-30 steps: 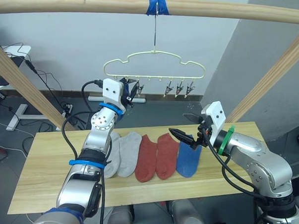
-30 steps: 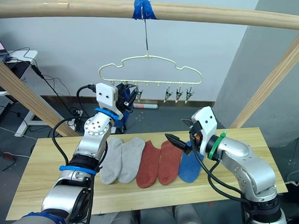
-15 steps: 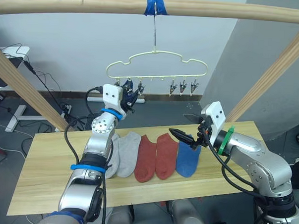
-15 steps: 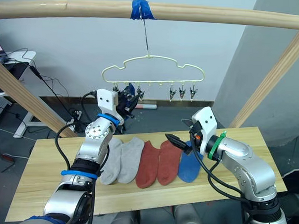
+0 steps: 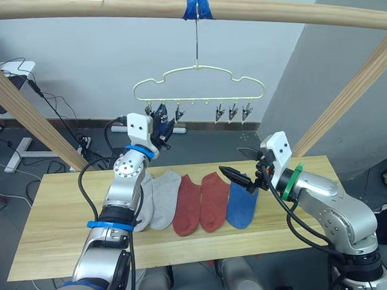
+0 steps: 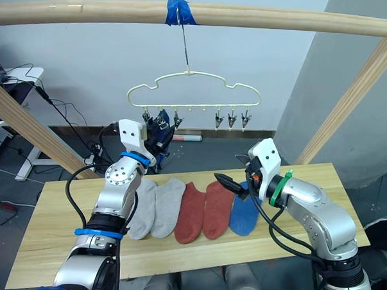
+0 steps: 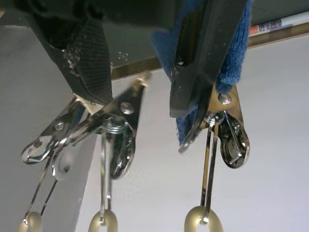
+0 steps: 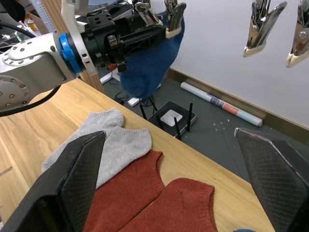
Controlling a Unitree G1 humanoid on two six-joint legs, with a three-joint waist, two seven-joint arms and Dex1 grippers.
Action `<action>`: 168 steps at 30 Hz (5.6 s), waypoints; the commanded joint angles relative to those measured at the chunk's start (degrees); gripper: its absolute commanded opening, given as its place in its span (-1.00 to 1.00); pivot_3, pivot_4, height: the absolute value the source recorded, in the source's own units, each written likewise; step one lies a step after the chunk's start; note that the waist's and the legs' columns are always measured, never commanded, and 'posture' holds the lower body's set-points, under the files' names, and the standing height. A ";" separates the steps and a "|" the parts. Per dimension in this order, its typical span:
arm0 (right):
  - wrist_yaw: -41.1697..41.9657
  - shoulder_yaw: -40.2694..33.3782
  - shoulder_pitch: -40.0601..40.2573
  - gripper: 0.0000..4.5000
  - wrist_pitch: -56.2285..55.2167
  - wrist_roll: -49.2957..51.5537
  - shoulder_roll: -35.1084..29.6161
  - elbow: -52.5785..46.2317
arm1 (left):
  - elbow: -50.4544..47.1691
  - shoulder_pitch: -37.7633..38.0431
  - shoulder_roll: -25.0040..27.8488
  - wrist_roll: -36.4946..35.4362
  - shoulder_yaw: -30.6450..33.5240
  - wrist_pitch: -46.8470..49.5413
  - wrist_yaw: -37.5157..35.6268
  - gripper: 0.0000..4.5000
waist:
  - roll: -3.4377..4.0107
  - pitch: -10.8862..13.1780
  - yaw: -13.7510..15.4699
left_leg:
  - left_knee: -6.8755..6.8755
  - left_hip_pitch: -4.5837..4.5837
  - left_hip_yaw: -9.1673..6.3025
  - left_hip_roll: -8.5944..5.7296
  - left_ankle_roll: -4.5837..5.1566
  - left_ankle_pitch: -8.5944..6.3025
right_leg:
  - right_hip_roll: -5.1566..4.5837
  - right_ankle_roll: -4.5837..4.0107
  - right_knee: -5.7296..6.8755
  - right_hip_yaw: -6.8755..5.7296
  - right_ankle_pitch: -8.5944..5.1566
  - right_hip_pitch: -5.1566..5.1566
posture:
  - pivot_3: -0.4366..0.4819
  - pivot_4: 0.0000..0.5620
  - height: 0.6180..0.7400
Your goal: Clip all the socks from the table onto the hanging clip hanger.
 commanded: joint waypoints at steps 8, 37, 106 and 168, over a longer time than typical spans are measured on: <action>0.34 -1.03 -0.68 1.00 -1.21 0.64 -0.52 -1.90 | -1.05 -3.08 0.51 2.21 -0.13 -5.63 2.25 -0.08 | 0.00 0.00 -0.01 | 0.00 0.00 0.00 0.00 0.00 0.00 | 0.00 0.00 0.00 0.00 0.00 0.00 | -0.52 -0.29 1.00; 0.02 -0.98 -1.31 1.00 -2.10 0.47 -0.11 -1.39 | 0.28 -3.42 1.04 2.58 -0.40 -7.33 1.99 -0.70 | 0.00 0.00 -0.06 | 0.01 0.01 0.00 0.00 0.00 0.00 | 0.00 0.00 0.02 0.00 0.00 0.00 | -0.52 -0.30 1.00; -0.63 -1.02 -0.77 1.00 -2.87 0.05 -0.36 -1.44 | -14.75 7.11 -5.28 -1.22 -2.23 11.51 3.52 -0.99 | -0.01 -0.03 -0.29 | 0.09 0.17 0.02 0.00 0.03 0.02 | 0.02 0.02 0.23 0.04 0.03 0.10 | -0.54 -0.32 1.00; -0.30 -1.16 -4.21 1.00 -0.92 2.35 -0.83 -3.74 | -11.87 4.07 -0.55 -2.08 1.45 3.23 1.41 0.02 | -0.01 -0.03 -0.25 | 0.09 0.14 0.04 -0.01 0.03 0.02 | 0.01 0.03 0.17 0.06 0.04 0.09 | -0.54 -0.32 1.00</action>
